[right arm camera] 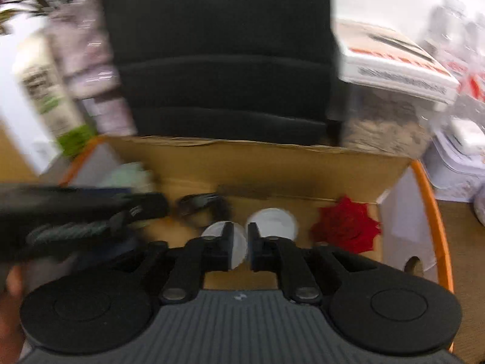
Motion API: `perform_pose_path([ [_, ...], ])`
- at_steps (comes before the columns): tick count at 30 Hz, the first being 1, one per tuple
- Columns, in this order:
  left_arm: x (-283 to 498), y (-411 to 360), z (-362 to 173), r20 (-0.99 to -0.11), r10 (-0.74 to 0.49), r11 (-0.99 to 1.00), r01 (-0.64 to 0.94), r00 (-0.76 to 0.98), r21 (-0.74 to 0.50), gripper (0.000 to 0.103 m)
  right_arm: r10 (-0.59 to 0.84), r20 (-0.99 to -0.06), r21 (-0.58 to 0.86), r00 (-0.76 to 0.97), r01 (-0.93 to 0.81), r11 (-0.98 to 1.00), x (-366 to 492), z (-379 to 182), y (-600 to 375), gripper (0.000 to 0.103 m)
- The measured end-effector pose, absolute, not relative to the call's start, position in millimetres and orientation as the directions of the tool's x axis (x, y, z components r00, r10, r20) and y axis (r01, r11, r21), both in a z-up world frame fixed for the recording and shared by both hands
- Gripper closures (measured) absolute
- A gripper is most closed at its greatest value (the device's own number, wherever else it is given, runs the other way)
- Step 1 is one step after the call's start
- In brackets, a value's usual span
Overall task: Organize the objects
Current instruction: 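Drop the orange item and white cap into the box and open both tools, then move both tools toward the cable and white items on the purple cloth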
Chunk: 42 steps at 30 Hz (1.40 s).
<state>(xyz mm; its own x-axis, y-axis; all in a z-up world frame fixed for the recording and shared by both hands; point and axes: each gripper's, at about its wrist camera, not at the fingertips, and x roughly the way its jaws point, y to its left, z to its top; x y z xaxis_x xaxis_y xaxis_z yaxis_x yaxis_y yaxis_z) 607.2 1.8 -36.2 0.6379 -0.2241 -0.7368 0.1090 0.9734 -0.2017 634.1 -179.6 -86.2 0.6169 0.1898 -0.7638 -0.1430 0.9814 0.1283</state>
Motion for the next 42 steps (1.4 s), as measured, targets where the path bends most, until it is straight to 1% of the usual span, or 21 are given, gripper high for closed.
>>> perform_pose_path([
  [1, 607, 1, -33, -0.728, -0.217, 0.975, 0.108, 0.651, -0.193, 0.062, 0.210, -0.742, 0.163, 0.637, -0.132, 0.978, 632, -82, -184, 0.083],
  [2, 602, 2, -28, -0.713, -0.217, 0.975, 0.114, 0.667, -0.190, 0.059, 0.228, -0.709, 0.188, 0.667, -0.133, 0.973, 627, -76, -191, 0.064],
  [3, 599, 4, -24, -0.700, -0.219, 0.974, 0.113, 0.680, -0.194, 0.052, 0.214, -0.700, 0.176, 0.681, -0.126, 0.976, 624, -70, -193, 0.054],
  [4, 596, 7, -18, -0.691, -0.215, 0.975, 0.105, 0.690, -0.198, 0.048, 0.200, -0.693, 0.162, 0.692, -0.121, 0.979, 621, -65, -196, 0.050],
  [8, 569, 8, 15, -0.674, -0.178, 0.980, 0.066, 0.717, -0.189, 0.044, 0.195, -0.673, 0.160, 0.714, -0.116, 0.980, 597, -39, -210, 0.051],
  [10, 547, 7, 32, -0.655, -0.173, 0.982, 0.079, 0.736, -0.171, 0.036, 0.187, -0.656, 0.144, 0.731, -0.121, 0.982, 580, -21, -216, 0.049],
  [11, 528, 5, 42, -0.642, -0.168, 0.984, 0.089, 0.748, -0.154, 0.034, 0.190, -0.646, 0.140, 0.740, -0.129, 0.982, 571, -13, -220, 0.045],
  [13, 492, 2, 56, -0.618, -0.164, 0.986, 0.103, 0.769, -0.133, 0.024, 0.202, -0.617, 0.135, 0.760, -0.151, 0.979, 539, 2, -225, 0.037],
  [14, 467, 2, 61, -0.594, -0.177, 0.984, 0.123, 0.785, -0.130, 0.023, 0.213, -0.597, 0.132, 0.773, -0.167, 0.977, 516, 9, -229, 0.032],
  [16, 411, -2, 64, -0.546, -0.214, 0.977, 0.183, 0.810, -0.111, 0.015, 0.240, -0.557, 0.132, 0.795, -0.201, 0.971, 473, 15, -234, 0.026],
  [19, 318, 1, 51, -0.479, -0.289, 0.956, 0.271, 0.829, -0.109, 0.008, 0.290, -0.500, 0.139, 0.816, -0.254, 0.957, 395, 18, -244, 0.015],
  [21, 258, 7, 30, -0.469, -0.344, 0.939, 0.310, 0.814, -0.149, 0.005, 0.310, -0.467, 0.136, 0.828, -0.278, 0.951, 334, 11, -251, 0.009],
  [22, 233, 10, 20, -0.480, -0.363, 0.931, 0.327, 0.799, -0.159, 0.005, 0.316, -0.457, 0.135, 0.832, -0.287, 0.948, 305, 6, -254, 0.004],
  [25, 163, 16, -12, -0.536, -0.365, 0.928, 0.343, 0.761, -0.146, 0.005, 0.340, -0.459, 0.144, 0.821, -0.310, 0.940, 222, -17, -265, 0.000],
  [28, 114, 24, -31, -0.557, -0.325, 0.941, 0.318, 0.764, -0.112, 0.003, 0.319, -0.515, 0.146, 0.796, -0.285, 0.947, 159, -37, -273, 0.000],
  [30, 101, 24, -35, -0.575, -0.325, 0.942, 0.314, 0.751, -0.122, 0.003, 0.299, -0.547, 0.158, 0.782, -0.254, 0.954, 129, -47, -277, 0.000],
  [31, 98, 21, -33, -0.580, -0.328, 0.940, 0.321, 0.746, -0.119, 0.003, 0.300, -0.555, 0.181, 0.776, -0.239, 0.954, 120, -50, -278, 0.000],
  [33, 96, 17, -24, -0.539, -0.341, 0.933, 0.347, 0.770, -0.094, 0.002, 0.317, -0.554, 0.212, 0.770, -0.237, 0.948, 107, -51, -279, 0.000],
  [35, 101, 10, -19, -0.512, -0.345, 0.932, 0.351, 0.787, -0.088, 0.001, 0.305, -0.552, 0.172, 0.776, -0.252, 0.952, 104, -48, -273, 0.000],
  [38, 115, 2, -20, -0.509, -0.352, 0.932, 0.347, 0.786, -0.108, 0.001, 0.258, -0.545, 0.100, 0.798, -0.244, 0.965, 112, -43, -264, 0.000],
  [42, 165, -20, -35, -0.496, -0.366, 0.927, 0.356, 0.787, -0.120, 0.001, 0.222, -0.522, 0.028, 0.823, -0.244, 0.969, 133, -52, -258, 0.000],
])
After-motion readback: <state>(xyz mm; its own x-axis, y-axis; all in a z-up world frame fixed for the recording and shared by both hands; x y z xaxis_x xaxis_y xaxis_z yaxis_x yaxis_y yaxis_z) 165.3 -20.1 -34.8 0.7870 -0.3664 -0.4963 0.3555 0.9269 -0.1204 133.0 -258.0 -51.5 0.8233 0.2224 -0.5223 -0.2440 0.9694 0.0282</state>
